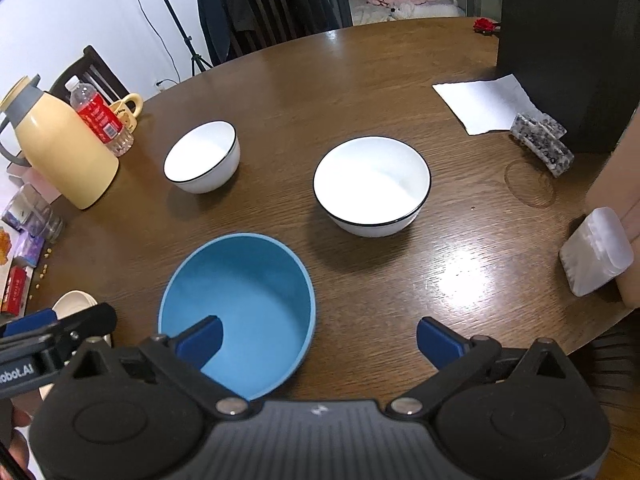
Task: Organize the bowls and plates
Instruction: 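Open both grippers to release the blue bowl and pull back, then move both open grippers toward the white bowl beside the paper sheet, then close both grippers on the white bowl rim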
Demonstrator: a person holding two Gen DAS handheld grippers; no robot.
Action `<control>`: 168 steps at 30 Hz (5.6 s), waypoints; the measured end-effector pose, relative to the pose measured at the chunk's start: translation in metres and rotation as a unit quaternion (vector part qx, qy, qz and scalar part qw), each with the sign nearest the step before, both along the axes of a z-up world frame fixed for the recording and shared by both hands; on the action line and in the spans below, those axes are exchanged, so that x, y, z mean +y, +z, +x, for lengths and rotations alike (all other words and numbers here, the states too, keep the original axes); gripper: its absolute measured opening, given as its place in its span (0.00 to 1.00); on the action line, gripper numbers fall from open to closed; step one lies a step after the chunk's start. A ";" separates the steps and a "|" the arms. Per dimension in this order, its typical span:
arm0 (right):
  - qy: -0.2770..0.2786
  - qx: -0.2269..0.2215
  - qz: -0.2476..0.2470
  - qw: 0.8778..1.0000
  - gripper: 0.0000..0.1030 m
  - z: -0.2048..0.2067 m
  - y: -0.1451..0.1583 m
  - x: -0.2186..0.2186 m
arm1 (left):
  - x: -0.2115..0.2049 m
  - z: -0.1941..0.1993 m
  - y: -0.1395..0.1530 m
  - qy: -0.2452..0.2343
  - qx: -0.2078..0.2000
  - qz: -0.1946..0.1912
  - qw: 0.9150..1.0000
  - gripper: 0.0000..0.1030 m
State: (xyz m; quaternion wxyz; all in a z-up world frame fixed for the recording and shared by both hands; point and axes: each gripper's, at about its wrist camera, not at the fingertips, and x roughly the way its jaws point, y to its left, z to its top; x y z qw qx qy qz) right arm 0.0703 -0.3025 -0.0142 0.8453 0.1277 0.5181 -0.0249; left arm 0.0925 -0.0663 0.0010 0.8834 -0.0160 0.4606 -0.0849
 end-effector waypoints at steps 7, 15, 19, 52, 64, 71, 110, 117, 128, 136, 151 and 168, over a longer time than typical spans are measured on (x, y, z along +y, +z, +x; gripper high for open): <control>0.010 -0.008 -0.005 1.000 1.00 -0.013 0.006 -0.006 | -0.005 -0.019 0.005 0.012 -0.009 -0.001 1.000 1.00; 0.032 -0.010 -0.011 0.999 1.00 -0.030 0.007 -0.014 | -0.009 -0.046 0.003 0.036 -0.009 -0.001 0.999 1.00; 0.042 -0.002 -0.007 0.999 1.00 -0.036 0.003 -0.014 | -0.006 -0.059 0.003 0.050 -0.005 0.005 0.999 1.00; -0.064 0.018 -0.030 0.997 1.00 -0.003 0.004 0.028 | 0.078 0.001 0.001 0.001 0.002 0.004 1.000 1.00; -0.081 0.026 -0.043 0.995 1.00 0.030 0.002 -0.019 | 0.034 0.054 0.014 -0.014 -0.003 0.004 1.000 1.00; -0.093 0.039 -0.036 0.994 1.00 0.044 -0.009 -0.051 | -0.010 0.087 0.018 -0.045 0.002 0.008 0.999 1.00; -0.096 0.073 0.012 0.993 0.67 0.130 -0.062 -0.132 | -0.171 0.187 -0.050 -0.138 0.117 0.048 0.982 0.71; -0.084 0.079 0.020 0.993 0.52 0.144 -0.070 -0.133 | -0.180 0.195 -0.067 -0.139 0.137 0.045 0.980 0.59; -0.077 0.091 0.030 0.992 0.29 0.153 -0.084 -0.136 | -0.186 0.201 -0.085 -0.139 0.162 0.045 0.976 0.40; -0.067 0.092 0.040 0.993 0.20 0.156 -0.087 -0.135 | -0.190 0.203 -0.090 -0.146 0.171 0.038 0.974 0.19; -0.055 0.086 0.056 0.993 0.05 0.160 -0.088 -0.134 | -0.191 0.203 -0.095 -0.139 0.175 0.041 0.974 0.06; -0.053 0.088 0.045 0.994 0.05 0.161 -0.087 -0.130 | -0.193 0.202 -0.094 -0.129 0.173 0.047 0.975 0.06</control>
